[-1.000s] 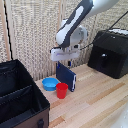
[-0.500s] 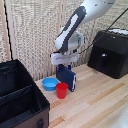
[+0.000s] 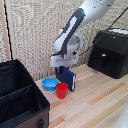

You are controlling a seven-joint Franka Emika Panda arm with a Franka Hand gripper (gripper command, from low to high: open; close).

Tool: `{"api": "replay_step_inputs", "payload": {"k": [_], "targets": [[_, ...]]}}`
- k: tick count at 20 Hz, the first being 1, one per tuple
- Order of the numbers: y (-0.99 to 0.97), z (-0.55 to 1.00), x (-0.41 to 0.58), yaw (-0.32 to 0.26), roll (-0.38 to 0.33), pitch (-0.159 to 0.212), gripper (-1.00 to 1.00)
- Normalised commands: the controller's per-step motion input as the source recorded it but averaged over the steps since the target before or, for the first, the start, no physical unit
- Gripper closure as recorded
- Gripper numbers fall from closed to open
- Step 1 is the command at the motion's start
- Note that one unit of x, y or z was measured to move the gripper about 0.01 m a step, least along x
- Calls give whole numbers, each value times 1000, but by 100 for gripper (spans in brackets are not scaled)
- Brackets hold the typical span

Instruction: Discover the targeted book and set your gripper to the appropriate amplitude. Smoothly guide your gripper in the direction of the book and snatch it firmly. Search for the back section of the caddy. Move the held book towards the back section and lightly deposit it inside.

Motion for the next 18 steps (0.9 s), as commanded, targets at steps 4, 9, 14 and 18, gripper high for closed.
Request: {"api": "replay_step_inputs", "payload": {"k": [4,9,14,18], "targets": [[256,96,-19,-15,-123,-123,100],[332,554,-139,-152,-43,-149,100],[111,997,-99,-265,0,-74,100],[106,1000,10,-147,-3,7,100]]}}
